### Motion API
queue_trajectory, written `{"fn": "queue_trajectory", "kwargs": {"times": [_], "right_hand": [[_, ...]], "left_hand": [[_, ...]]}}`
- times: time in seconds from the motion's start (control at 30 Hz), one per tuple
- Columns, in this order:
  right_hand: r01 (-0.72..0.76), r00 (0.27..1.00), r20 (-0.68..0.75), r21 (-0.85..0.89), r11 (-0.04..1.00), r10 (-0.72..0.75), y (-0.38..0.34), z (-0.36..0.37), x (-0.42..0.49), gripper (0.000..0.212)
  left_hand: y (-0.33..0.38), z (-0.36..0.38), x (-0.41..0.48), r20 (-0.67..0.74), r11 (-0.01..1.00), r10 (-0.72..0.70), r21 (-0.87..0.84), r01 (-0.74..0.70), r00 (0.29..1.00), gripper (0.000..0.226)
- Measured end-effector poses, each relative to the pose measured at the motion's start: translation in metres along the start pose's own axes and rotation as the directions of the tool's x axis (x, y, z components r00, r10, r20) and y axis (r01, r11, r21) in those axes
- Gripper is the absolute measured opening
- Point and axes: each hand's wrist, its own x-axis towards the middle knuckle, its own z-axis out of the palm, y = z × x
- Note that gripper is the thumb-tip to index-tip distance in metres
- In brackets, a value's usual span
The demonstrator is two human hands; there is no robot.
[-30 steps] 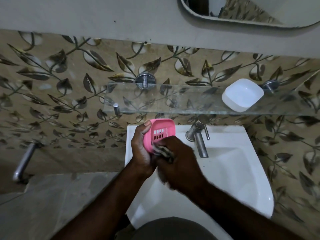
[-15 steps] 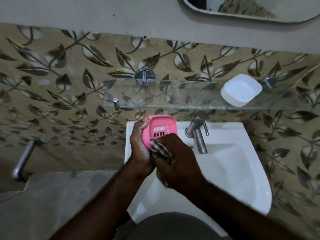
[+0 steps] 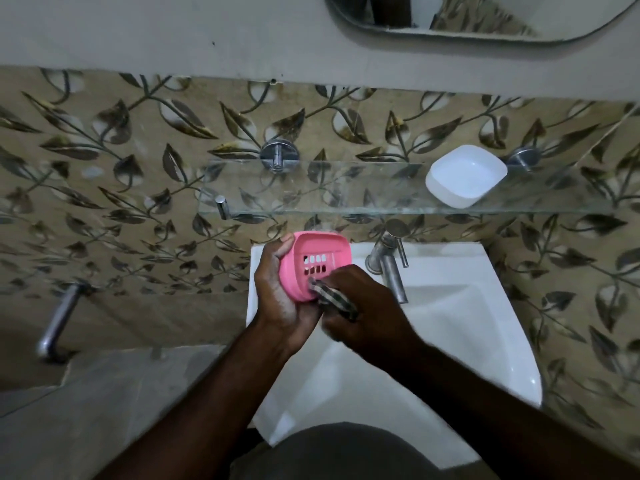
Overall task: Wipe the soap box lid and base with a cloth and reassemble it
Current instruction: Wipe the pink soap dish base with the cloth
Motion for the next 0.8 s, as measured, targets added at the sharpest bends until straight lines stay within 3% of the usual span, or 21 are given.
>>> {"fn": "queue_trajectory", "kwargs": {"times": [0.13,0.27,0.4,0.53,0.6,0.67,0.73,0.8], "right_hand": [[-0.060,0.996,-0.065,-0.044,0.997,0.057,0.017,-0.004,-0.002,0.027],[-0.111,0.980,-0.138,0.230,0.967,0.145,-0.029,0.008,-0.008,0.027],[0.077,0.993,-0.094,0.038,0.996,-0.073,-0.007,-0.001,-0.016,0.033],[0.066,0.998,0.013,-0.147,0.987,-0.064,0.038,-0.011,-0.021,0.023],[-0.008,0.999,0.030,-0.053,0.999,0.010,0.038,-0.010,-0.026,0.020],[-0.141,0.990,0.004,0.097,0.985,0.141,0.030,-0.013,-0.026,0.014],[-0.285,0.957,0.035,0.295,0.912,0.288,0.023,-0.019,-0.023,0.008],[-0.311,0.949,0.089,0.412,0.856,0.302,0.018,-0.023,-0.021,0.009]], "left_hand": [[-0.001,0.001,-0.004,-0.037,0.999,-0.038,0.035,0.040,0.999,0.032],[-0.008,0.008,-0.007,-0.057,0.998,-0.001,0.069,0.005,0.998,0.031],[-0.010,0.005,-0.010,-0.066,0.996,-0.062,0.065,0.066,0.996,0.034],[-0.004,0.003,-0.005,-0.101,0.958,-0.239,0.137,0.252,0.966,0.038],[-0.005,0.001,-0.001,-0.110,0.937,-0.312,0.129,0.324,0.944,0.039],[-0.007,0.005,0.000,-0.084,0.932,-0.346,0.089,0.353,0.935,0.054],[-0.016,0.009,-0.003,-0.080,0.944,-0.314,0.083,0.321,0.946,0.082],[-0.032,0.014,-0.004,-0.158,0.960,-0.212,0.149,0.235,0.964,0.087]]}}
